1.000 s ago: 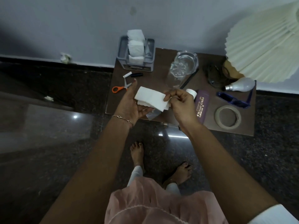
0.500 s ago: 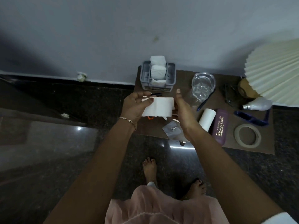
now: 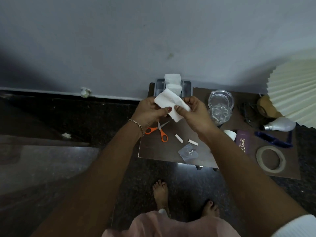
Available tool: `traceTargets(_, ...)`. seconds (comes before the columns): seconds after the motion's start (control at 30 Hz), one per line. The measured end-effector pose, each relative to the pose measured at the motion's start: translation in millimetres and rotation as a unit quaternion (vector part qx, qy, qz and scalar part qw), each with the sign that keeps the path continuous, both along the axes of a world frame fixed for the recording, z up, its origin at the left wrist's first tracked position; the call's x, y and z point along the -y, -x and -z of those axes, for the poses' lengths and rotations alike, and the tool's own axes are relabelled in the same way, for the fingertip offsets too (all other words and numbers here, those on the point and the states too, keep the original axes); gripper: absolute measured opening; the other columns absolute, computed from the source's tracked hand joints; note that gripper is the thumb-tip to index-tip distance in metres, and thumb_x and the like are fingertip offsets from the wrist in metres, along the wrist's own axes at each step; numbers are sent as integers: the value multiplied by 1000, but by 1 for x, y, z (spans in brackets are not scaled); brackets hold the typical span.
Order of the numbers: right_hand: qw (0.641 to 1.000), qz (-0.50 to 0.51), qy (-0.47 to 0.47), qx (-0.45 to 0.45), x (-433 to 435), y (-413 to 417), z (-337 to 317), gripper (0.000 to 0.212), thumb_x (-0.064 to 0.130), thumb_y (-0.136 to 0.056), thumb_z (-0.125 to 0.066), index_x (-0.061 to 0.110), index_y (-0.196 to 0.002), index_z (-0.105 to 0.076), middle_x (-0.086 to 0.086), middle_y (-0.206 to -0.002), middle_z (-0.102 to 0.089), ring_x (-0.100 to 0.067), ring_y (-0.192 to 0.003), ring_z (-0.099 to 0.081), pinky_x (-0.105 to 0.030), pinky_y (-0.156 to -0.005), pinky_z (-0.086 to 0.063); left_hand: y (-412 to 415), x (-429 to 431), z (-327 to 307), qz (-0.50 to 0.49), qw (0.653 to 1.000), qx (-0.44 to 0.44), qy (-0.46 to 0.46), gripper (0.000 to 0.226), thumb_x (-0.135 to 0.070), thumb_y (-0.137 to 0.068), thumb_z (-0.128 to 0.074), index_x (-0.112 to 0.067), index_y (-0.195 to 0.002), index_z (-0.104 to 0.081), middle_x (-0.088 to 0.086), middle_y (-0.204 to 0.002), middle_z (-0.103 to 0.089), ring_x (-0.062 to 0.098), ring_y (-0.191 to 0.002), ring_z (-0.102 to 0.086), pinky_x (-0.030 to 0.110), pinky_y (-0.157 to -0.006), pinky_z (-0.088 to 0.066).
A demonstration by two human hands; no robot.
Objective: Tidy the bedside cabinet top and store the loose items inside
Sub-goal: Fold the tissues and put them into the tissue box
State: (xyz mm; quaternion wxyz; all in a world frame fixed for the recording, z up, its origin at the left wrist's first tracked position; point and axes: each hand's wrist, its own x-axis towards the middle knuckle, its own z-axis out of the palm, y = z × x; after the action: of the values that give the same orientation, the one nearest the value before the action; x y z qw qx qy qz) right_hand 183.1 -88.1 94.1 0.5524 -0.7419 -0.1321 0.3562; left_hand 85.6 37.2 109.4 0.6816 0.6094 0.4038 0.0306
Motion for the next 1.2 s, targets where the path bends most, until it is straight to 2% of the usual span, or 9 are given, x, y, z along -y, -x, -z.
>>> traceTargets(0.1,998,-51,-6,29,-12,-11,-2,15,1,-88,-63,13,-97,-60,-4,-92,-67,-7,-78,-64,-19,-69,-53,-14,-13,2,-9,999,7,-34,22,-7,-82,-70,2,-102,-63,9,-69,-62,0,-44,-57,12,-42,-42)
traceTargets(0.23,985,-85,58,137,-24,-31,3,16,6,-84,-67,10,-99,-65,-8,-96,-71,-22,-88,-67,-39,-81,-55,-34,-28,-5,-9,999,40,-29,10,-5,-84,-67,-9,-92,-62,8,-74,-65,5,-47,-62,20,-49,-54)
traceTargets(0.4,958,-108,120,237,-37,-51,6,18,13,-83,-67,10,-101,-65,-5,-95,-70,-25,-88,-65,-37,-77,-52,-49,-42,2,20,992,48,-111,11,-11,-83,-71,-7,-92,-67,7,-73,-68,7,-54,-66,22,-54,-56)
traceTargets(0.5,934,-133,165,288,-42,-58,12,17,16,-86,-64,12,-102,-65,0,-88,-64,-24,-86,-61,-28,-68,-40,-54,-47,11,33,986,40,-161,6,-14,-81,-73,-14,-86,-70,10,-75,-71,16,-65,-71,31,-68,-60)
traceTargets(0.6,913,-144,206,322,-43,-61,17,19,20,-88,-60,17,-106,-66,-5,-96,-69,-29,-93,-61,-32,-72,-45,-56,-49,20,53,978,32,-200,10,-15,-79,-74,-12,-88,-72,13,-81,-73,23,-76,-72,39,-79,-59)
traceTargets(0.7,878,-163,255,371,-43,-61,22,20,23,-90,-57,19,-108,-65,-9,-103,-68,-34,-100,-59,-35,-75,-43,-58,-50,23,67,964,8,-257,22,-11,-76,-76,-7,-97,-73,10,-93,-74,20,-87,-70,34,-84,-56)
traceTargets(0.83,839,-176,290,425,-43,-58,26,22,26,-90,-58,22,-110,-66,-9,-103,-69,-34,-103,-58,-37,-84,-41,-60,-52,30,83,948,-1,-308,23,-11,-75,-75,-9,-98,-74,7,-95,-74,16,-87,-69,30,-84,-55)
traceTargets(1.03,833,-183,281,441,-46,-56,27,17,23,-89,-59,19,-105,-64,-9,-98,-68,-32,-100,-57,-36,-84,-38,-63,-53,35,132,915,-13,-381,23,-15,-78,-72,-10,-100,-74,7,-99,-74,18,-89,-69,30,-82,-53)
traceTargets(1.2,831,-172,274,452,-46,-56,29,16,20,-87,-58,14,-100,-64,-12,-94,-68,-36,-95,-58,-37,-79,-39,-65,-50,34,158,896,-12,-415,23,-18,-79,-71,-12,-101,-74,7,-98,-74,20,-89,-69,19,-77,-48)
